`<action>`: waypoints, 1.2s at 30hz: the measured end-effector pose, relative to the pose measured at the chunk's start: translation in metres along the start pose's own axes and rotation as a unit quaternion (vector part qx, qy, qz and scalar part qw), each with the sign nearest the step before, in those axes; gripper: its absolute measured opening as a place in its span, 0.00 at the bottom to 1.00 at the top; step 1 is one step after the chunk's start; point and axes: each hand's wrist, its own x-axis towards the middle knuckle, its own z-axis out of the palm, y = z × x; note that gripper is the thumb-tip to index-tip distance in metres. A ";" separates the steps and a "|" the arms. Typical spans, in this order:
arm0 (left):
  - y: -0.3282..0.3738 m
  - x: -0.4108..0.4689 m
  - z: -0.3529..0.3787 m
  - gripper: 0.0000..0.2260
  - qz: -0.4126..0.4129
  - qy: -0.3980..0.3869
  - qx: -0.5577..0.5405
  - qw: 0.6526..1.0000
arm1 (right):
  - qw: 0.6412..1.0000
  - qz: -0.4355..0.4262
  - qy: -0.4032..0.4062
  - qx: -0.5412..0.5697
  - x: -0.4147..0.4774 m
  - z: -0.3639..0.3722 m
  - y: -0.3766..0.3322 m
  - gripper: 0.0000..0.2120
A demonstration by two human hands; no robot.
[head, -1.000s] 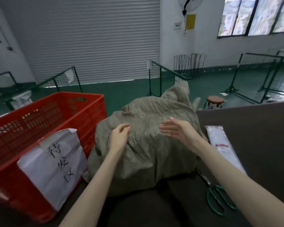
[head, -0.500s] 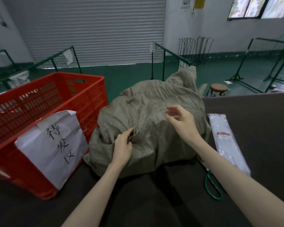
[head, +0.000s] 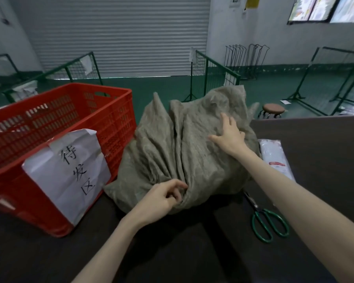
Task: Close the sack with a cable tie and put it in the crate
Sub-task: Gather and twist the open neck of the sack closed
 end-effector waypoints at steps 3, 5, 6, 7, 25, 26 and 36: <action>0.004 -0.006 -0.003 0.18 -0.018 -0.055 0.035 0.998 | 0.997 -0.006 -0.073 0.033 -0.009 0.005 0.008 0.41; 0.005 -0.009 -0.006 0.15 -0.027 -0.074 0.090 0.993 | 0.993 -0.024 -0.112 0.042 -0.019 0.006 0.009 0.39; 0.005 -0.009 -0.008 0.14 -0.031 -0.080 0.113 0.990 | 0.991 -0.036 -0.122 0.041 -0.024 0.006 0.009 0.37; 0.007 -0.009 -0.009 0.13 -0.031 -0.078 0.126 0.988 | 0.990 -0.050 -0.128 0.045 -0.029 0.004 0.007 0.34; 0.008 0.073 -0.019 0.16 0.020 -0.039 0.357 0.933 | 0.886 -0.089 -0.423 0.166 -0.092 -0.045 0.000 0.13; 0.005 0.072 -0.016 0.11 0.025 -0.043 0.320 0.946 | 0.889 -0.090 -0.419 0.162 -0.094 -0.048 0.000 0.13; 0.025 0.032 -0.005 0.04 0.133 0.037 0.171 0.976 | 0.972 -0.163 -0.074 0.151 -0.085 -0.041 -0.007 0.21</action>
